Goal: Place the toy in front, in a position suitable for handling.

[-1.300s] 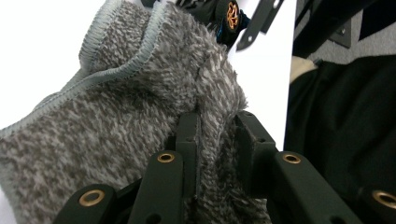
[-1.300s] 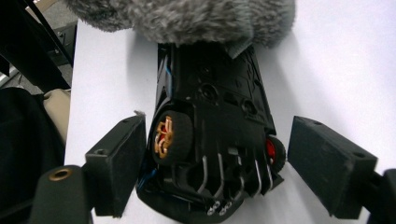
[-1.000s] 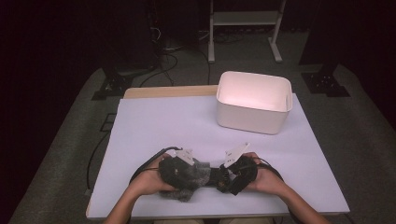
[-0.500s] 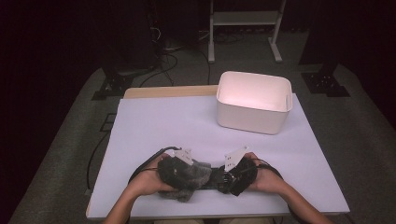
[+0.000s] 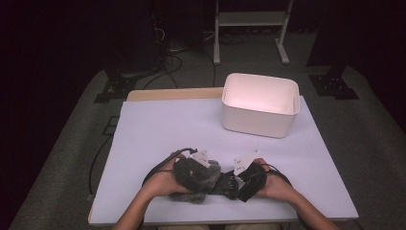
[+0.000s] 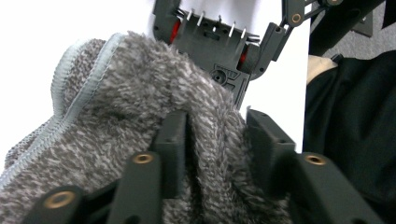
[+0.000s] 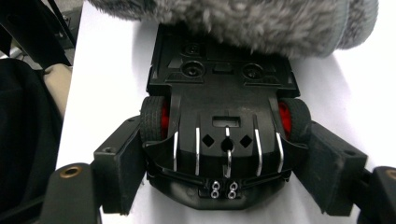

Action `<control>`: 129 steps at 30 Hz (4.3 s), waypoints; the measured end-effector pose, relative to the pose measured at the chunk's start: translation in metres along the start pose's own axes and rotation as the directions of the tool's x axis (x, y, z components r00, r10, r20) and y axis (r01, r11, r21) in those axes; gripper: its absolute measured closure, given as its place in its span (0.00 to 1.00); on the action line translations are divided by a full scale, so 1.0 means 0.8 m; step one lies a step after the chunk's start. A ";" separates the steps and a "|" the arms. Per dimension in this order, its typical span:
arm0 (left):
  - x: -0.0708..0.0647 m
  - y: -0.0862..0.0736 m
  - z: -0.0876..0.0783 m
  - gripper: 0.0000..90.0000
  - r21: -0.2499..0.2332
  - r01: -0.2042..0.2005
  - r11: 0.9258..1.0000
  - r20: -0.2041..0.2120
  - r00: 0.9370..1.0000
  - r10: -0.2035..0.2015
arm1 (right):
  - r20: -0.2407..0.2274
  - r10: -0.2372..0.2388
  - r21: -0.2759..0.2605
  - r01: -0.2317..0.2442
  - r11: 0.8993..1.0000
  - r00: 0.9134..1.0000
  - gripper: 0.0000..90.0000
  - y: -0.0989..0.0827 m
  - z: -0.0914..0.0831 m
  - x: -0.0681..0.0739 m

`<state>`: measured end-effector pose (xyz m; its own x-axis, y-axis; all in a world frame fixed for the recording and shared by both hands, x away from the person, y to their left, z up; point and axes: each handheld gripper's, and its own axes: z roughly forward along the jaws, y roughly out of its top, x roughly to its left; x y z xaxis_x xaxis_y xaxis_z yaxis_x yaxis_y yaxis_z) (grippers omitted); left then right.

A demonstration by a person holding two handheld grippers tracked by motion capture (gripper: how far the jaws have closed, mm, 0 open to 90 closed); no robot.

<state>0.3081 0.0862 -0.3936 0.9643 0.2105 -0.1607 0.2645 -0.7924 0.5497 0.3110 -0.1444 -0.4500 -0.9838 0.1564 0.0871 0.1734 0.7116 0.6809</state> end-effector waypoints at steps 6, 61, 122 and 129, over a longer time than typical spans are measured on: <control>0.000 -0.003 -0.019 0.54 -0.064 -0.005 0.998 -0.007 1.000 0.005 | 0.007 0.001 -0.004 -0.001 1.000 1.000 0.25 -0.002 0.001 0.001; 0.023 -0.035 -0.002 0.89 -0.014 0.104 0.994 0.038 0.994 -0.104 | 0.060 -0.061 0.006 0.061 0.998 0.996 0.24 0.001 0.000 0.007; -0.001 0.068 0.048 0.88 0.005 -0.082 0.997 0.088 0.993 0.081 | 0.066 -0.077 -0.029 0.079 0.996 0.995 0.26 -0.011 -0.007 0.008; 0.017 0.038 0.031 0.88 -0.003 -0.014 1.000 0.056 0.998 0.014 | 0.064 -0.073 -0.035 0.075 0.997 0.995 0.26 -0.013 -0.006 0.007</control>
<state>0.3289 0.0508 -0.3991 0.9657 0.1674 -0.1985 0.2515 -0.7934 0.5543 0.3037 -0.1544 -0.4528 -0.9891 0.1472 -0.0091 0.0972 0.6971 0.7104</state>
